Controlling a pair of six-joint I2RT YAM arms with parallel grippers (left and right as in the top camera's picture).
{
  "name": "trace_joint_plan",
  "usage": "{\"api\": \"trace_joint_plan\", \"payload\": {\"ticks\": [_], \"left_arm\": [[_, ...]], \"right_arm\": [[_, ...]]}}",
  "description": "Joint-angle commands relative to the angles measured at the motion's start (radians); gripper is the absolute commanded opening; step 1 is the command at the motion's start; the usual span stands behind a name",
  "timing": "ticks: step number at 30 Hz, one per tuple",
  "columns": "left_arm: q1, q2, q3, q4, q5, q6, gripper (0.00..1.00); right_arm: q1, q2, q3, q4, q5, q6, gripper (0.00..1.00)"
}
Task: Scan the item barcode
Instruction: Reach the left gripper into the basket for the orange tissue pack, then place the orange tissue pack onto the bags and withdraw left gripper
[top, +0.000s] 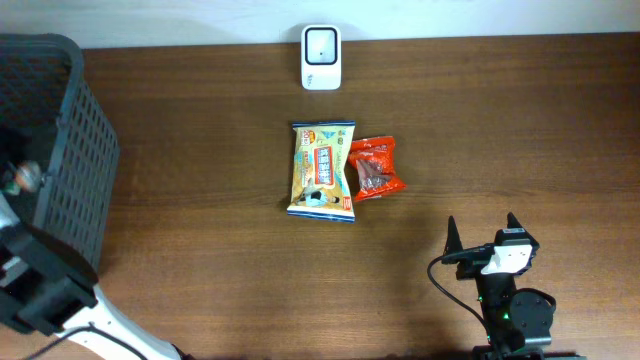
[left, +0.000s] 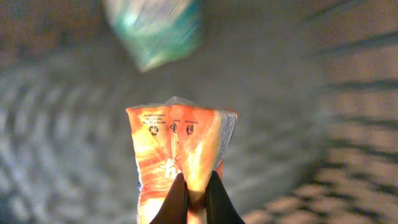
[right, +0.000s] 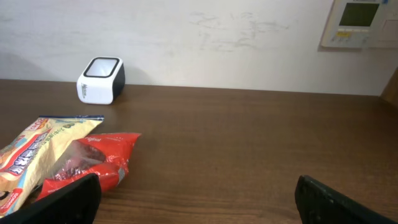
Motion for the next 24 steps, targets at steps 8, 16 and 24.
{"api": "trace_joint_plan", "payload": {"ticks": [8,16,24], "left_arm": [[-0.420,-0.464,0.201,-0.199,0.375,0.240,0.00],[-1.131,-0.137,-0.134,-0.028,0.372,0.316,0.00],[-1.219,0.073,-0.134,0.127,0.372,0.316,0.54]], "right_arm": [[0.005,-0.007,-0.008,-0.002,0.005,0.000,0.99],[0.005,-0.007,-0.008,-0.002,0.005,0.000,0.99],[0.005,-0.007,-0.008,-0.002,0.005,0.000,0.98]]}}
